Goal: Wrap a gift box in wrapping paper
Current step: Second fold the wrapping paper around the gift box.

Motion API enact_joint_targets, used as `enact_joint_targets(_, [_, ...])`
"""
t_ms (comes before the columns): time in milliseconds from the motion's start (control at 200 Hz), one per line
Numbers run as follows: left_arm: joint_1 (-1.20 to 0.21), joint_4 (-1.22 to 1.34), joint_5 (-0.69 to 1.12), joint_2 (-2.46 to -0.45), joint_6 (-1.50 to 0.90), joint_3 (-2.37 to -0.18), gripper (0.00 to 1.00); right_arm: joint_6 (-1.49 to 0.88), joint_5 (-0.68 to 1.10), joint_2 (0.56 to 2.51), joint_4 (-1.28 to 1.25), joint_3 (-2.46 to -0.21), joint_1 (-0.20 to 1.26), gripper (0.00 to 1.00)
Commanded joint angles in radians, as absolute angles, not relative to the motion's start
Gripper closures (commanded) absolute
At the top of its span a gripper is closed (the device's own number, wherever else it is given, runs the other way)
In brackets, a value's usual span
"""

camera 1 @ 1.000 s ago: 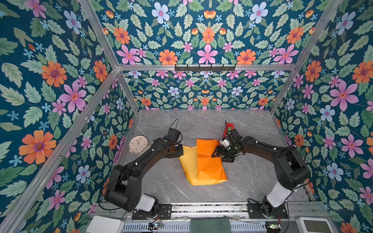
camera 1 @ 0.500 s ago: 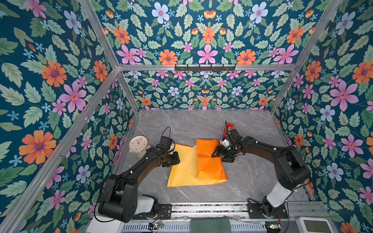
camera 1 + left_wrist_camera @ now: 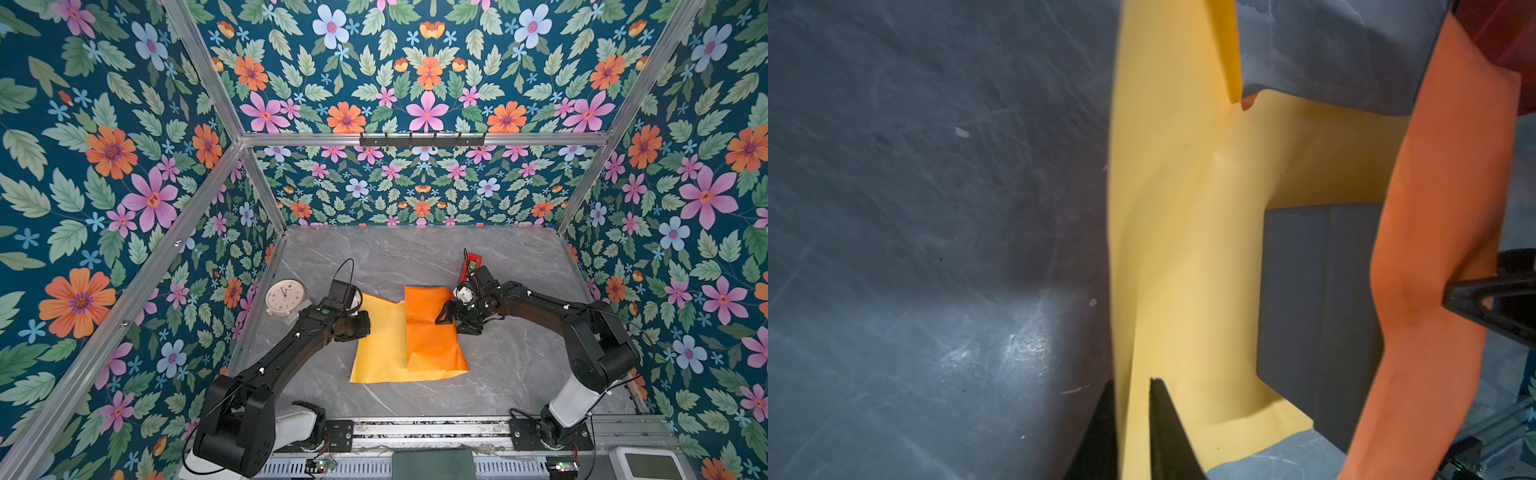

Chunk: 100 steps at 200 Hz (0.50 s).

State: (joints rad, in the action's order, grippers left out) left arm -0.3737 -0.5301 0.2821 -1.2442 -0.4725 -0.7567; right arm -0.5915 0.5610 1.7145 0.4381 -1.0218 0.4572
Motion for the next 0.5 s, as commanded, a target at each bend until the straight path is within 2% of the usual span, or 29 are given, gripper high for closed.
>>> enact_joint_targets(0, [-0.38, -0.535, 0.264, -1.241, -0.458, -0.741, 0.74, -0.574, 0.427, 1.725, 0.563, -1.009, 0.464, 0.15])
enact_joint_targets(100, [-0.38, -0.546, 0.249, -1.239, -0.446, -0.73, 0.71, -0.571, 0.425, 1.72, 0.564, -1.009, 0.464, 0.15])
enact_joint_targets(270, [-0.38, -0.552, 0.235, -1.226, -0.442, -0.71, 0.72, -0.577, 0.425, 1.715, 0.561, -1.003, 0.463, 0.15])
enact_joint_targets(495, [-0.38, -0.549, 0.25, -1.21, -0.456, -0.726, 0.87, -0.576, 0.425, 1.71, 0.56, -0.999, 0.464, 0.15])
